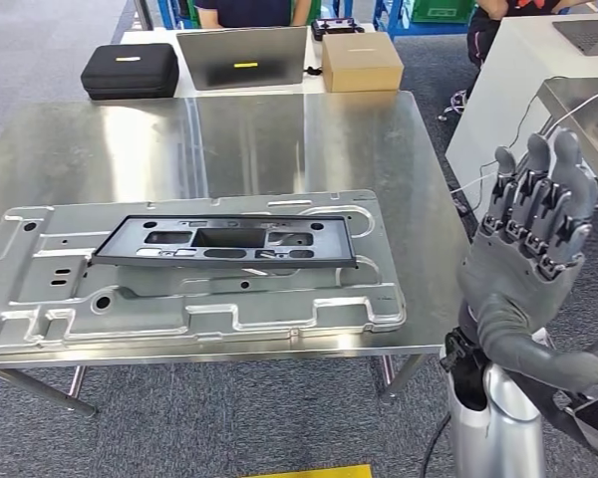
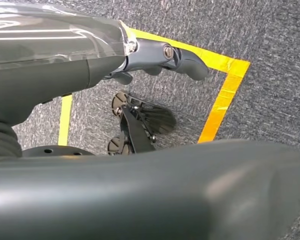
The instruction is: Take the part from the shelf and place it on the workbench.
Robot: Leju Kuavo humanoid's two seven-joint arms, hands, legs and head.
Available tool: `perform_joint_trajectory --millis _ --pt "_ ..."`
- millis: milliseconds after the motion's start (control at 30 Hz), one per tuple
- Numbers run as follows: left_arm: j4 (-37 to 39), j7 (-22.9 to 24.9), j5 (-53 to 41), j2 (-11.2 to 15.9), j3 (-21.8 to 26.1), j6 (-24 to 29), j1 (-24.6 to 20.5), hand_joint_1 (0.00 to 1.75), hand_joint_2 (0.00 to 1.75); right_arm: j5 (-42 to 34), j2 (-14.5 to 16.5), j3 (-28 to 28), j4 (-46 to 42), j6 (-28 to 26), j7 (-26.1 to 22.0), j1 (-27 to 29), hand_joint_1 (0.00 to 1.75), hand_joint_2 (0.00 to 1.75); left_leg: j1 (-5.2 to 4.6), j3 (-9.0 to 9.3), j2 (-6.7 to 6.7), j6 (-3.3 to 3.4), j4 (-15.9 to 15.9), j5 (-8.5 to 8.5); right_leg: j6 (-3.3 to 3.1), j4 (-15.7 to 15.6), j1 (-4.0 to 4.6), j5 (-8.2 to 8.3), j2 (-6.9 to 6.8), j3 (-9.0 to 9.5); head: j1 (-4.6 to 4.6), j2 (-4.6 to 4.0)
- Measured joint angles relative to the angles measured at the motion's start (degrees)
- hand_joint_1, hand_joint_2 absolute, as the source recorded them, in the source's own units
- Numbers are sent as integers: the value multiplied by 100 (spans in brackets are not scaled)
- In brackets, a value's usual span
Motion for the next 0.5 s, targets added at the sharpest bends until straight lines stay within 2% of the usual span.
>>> perform_joint_trajectory --millis 67,133,167,233,267,300,333,367,433,467,500 --pt "0 2 -5 0 7 11 -3 0 0 9 -10 26 -149 -18 0 49 0 0 13 15 9 57 -46 60 57 -21 -6 17 7 18 -1 0" --pt "0 21 -8 -2 9 22 -9 0 0 52 -38 54 -256 -67 0 89 0 0 54 36 33 122 -147 153 94 104 10 -136 14 -21 2 0" --pt "-1 41 -9 -2 12 26 -8 0 0 89 -62 69 -289 -103 0 120 0 0 75 37 47 143 -183 185 97 328 15 -315 16 -104 4 0" --pt "0 85 -23 -2 22 30 5 0 0 148 -121 97 -322 -190 1 201 0 0 77 13 58 157 -192 208 104 998 19 -694 14 -346 5 0" --pt "1 98 -30 -3 28 29 16 0 0 169 -157 114 -330 -239 1 242 0 0 78 4 64 151 -190 213 112 1277 16 -794 13 -432 5 0" --pt "1 104 -37 -3 32 29 25 0 0 196 -198 135 -340 -299 1 272 0 0 80 -1 68 143 -188 219 122 1365 14 -774 12 -429 5 -1" --pt "1 105 -39 -3 33 30 29 0 0 238 -239 165 -355 -364 1 289 0 0 85 -3 70 135 -182 224 133 1243 11 -652 10 -330 5 -1" --pt "1 101 -40 -4 34 35 29 0 0 326 -287 205 -383 -465 1 299 0 0 91 -4 71 126 -170 225 144 910 6 -458 7 -134 5 -1" --pt "0 84 -38 -4 38 49 16 0 0 574 -382 293 -438 -694 1 312 0 0 91 -31 66 85 -127 220 136 198 7 -195 10 249 7 0" --pt "0 75 -36 -3 40 55 8 0 0 693 -426 335 -462 -805 1 324 0 0 81 -53 61 51 -101 224 115 -15 11 -140 13 344 6 0" --pt "0 67 -34 -3 43 55 2 0 0 771 -458 367 -474 -882 1 336 0 0 70 -80 56 14 -82 235 87 -85 18 -145 19 360 6 0"
